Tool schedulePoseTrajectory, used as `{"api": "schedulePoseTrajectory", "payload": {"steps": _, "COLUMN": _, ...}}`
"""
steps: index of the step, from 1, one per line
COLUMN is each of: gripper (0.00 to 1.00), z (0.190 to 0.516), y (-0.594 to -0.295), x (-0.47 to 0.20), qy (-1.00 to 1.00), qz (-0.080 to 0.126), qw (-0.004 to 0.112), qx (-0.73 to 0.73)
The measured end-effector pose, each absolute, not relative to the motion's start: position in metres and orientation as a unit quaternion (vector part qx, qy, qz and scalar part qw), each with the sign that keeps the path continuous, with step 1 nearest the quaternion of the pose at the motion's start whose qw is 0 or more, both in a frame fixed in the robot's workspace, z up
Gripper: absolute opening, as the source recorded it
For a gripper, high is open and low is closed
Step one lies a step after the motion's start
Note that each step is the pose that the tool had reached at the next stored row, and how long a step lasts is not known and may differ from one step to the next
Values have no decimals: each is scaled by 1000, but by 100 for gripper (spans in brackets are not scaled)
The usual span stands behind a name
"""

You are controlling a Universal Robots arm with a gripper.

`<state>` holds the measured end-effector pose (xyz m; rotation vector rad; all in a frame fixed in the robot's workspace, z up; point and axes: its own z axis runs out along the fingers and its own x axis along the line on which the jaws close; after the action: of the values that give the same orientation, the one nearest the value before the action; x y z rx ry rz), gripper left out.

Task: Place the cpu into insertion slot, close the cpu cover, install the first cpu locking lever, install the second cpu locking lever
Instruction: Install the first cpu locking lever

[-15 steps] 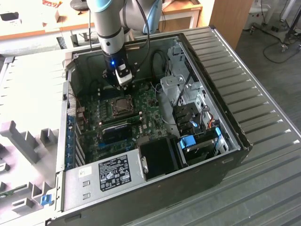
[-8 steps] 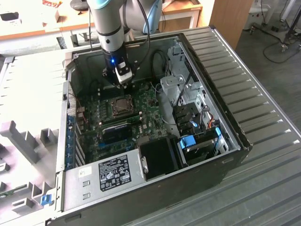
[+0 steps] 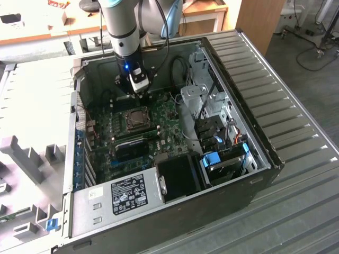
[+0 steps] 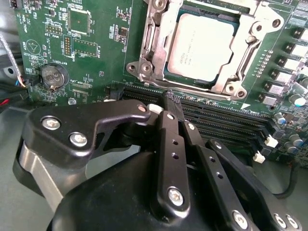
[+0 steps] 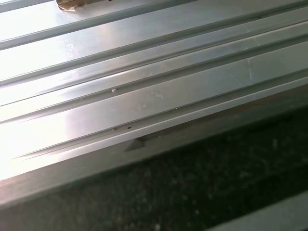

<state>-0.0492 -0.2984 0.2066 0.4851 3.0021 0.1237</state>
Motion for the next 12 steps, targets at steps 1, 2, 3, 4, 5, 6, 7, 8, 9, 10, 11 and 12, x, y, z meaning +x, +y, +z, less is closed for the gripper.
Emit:
{"api": "schedulePoseTrajectory", "payload": {"steps": 1, "gripper": 10, "z": 207, "y": -299, "x": -49, "qy": 985, "qz": 43, "qw": 49, "qx": 159}}
{"api": "schedulePoseTrajectory", "payload": {"steps": 2, "gripper": 10, "z": 207, "y": -300, "x": -49, "qy": 985, "qz": 46, "qw": 48, "qx": 159}}
{"api": "schedulePoseTrajectory", "payload": {"steps": 3, "gripper": 10, "z": 207, "y": -301, "x": -49, "qy": 985, "qz": 48, "qw": 48, "qx": 160}}
{"api": "schedulePoseTrajectory", "payload": {"steps": 4, "gripper": 10, "z": 207, "y": -302, "x": -49, "qy": 985, "qz": 50, "qw": 48, "qx": 160}}
{"api": "schedulePoseTrajectory", "payload": {"steps": 5, "gripper": 10, "z": 206, "y": -303, "x": -49, "qy": 985, "qz": 52, "qw": 47, "qx": 160}}
{"api": "schedulePoseTrajectory", "payload": {"steps": 6, "gripper": 10, "z": 206, "y": -303, "x": -49, "qy": 985, "qz": 54, "qw": 47, "qx": 160}}
{"api": "schedulePoseTrajectory", "payload": {"steps": 7, "gripper": 10, "z": 206, "y": -304, "x": -49, "qy": 984, "qz": 56, "qw": 47, "qx": 160}}
{"api": "schedulePoseTrajectory", "payload": {"steps": 8, "gripper": 10, "z": 206, "y": -304, "x": -49, "qy": 984, "qz": 57, "qw": 47, "qx": 160}}
{"api": "schedulePoseTrajectory", "payload": {"steps": 9, "gripper": 10, "z": 206, "y": -304, "x": -49, "qy": 984, "qz": 57, "qw": 47, "qx": 160}}
{"api": "schedulePoseTrajectory", "payload": {"steps": 10, "gripper": 10, "z": 206, "y": -304, "x": -49, "qy": 984, "qz": 57, "qw": 47, "qx": 160}}
{"api": "schedulePoseTrajectory", "payload": {"steps": 11, "gripper": 10, "z": 206, "y": -304, "x": -49, "qy": 984, "qz": 57, "qw": 47, "qx": 160}}
{"api": "schedulePoseTrajectory", "payload": {"steps": 12, "gripper": 10, "z": 206, "y": -304, "x": -49, "qy": 984, "qz": 57, "qw": 48, "qx": 160}}
